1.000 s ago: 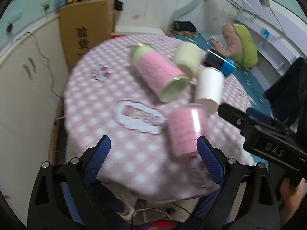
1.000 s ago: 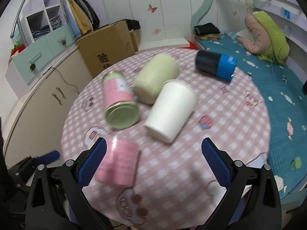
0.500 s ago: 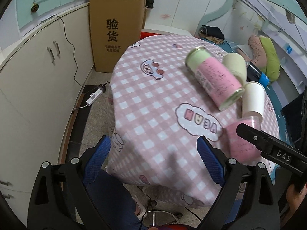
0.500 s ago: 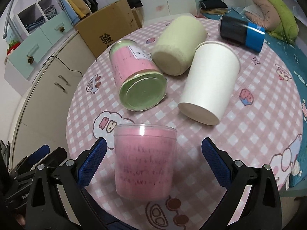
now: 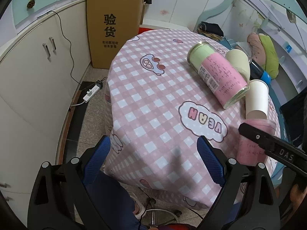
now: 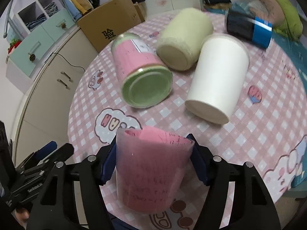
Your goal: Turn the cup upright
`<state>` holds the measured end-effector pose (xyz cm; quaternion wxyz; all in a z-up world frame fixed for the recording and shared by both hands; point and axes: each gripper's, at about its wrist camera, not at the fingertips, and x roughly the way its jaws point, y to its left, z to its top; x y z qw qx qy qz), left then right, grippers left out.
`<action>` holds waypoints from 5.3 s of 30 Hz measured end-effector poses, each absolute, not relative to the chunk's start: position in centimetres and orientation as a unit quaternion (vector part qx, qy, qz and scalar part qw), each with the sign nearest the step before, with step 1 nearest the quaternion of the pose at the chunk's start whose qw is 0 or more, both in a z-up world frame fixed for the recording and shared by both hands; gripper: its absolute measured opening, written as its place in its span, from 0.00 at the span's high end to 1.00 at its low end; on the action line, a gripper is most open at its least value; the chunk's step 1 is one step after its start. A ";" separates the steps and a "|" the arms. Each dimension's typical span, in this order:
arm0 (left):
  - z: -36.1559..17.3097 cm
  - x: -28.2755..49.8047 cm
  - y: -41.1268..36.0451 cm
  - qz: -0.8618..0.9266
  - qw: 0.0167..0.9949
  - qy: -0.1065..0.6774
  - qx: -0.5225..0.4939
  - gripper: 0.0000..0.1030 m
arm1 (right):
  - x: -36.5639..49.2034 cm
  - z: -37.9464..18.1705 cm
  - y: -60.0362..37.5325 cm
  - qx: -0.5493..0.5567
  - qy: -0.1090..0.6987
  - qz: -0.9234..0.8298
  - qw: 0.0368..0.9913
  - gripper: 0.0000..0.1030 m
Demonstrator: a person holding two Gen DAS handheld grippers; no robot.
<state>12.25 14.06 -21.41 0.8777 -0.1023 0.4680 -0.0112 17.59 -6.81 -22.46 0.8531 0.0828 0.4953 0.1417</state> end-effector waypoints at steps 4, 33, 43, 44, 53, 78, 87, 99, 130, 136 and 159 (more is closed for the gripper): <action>-21.2 12.2 13.7 -0.015 0.879 0.465 -0.103 0.11 | 16.9 -20.8 -6.5 0.048 0.461 0.136 0.876 0.38; -17.2 9.0 10.0 -0.017 0.902 0.426 -0.072 0.11 | 12.5 -16.6 -7.6 0.015 0.372 0.128 0.919 0.17; -12.9 5.5 7.4 -0.025 0.927 0.371 -0.053 0.11 | 6.5 -11.9 -10.8 0.019 0.307 0.118 0.944 0.11; -12.4 5.2 7.2 -0.025 0.929 0.365 -0.053 0.11 | 6.1 -11.5 -11.0 0.018 0.302 0.117 0.946 0.09; -9.0 1.5 4.9 -0.038 0.947 0.317 -0.043 0.10 | 1.2 -8.7 -12.3 0.013 0.254 0.114 0.960 0.08; -2.7 -5.9 1.6 -0.017 0.988 0.153 0.005 0.08 | -6.0 -4.7 -14.8 0.022 0.152 0.106 0.982 0.07; -2.2 -6.4 1.0 -0.017 0.991 0.131 0.012 0.08 | -6.5 -4.2 -15.6 0.030 0.132 0.107 0.985 0.07; -2.0 -6.2 0.9 -0.015 0.992 0.127 0.014 0.08 | -6.3 -4.2 -15.6 0.030 0.128 0.106 0.986 0.07; -1.8 -5.9 1.1 -0.015 0.992 0.128 0.014 0.08 | -6.0 -4.2 -15.4 0.031 0.129 0.107 0.985 0.07; -1.6 -5.6 1.2 -0.014 0.992 0.128 0.015 0.08 | -5.9 -4.2 -15.5 0.032 0.130 0.109 0.985 0.07; -1.5 -5.7 1.8 -0.013 0.992 0.127 0.016 0.08 | -5.6 -4.5 -15.5 0.034 0.134 0.110 0.984 0.07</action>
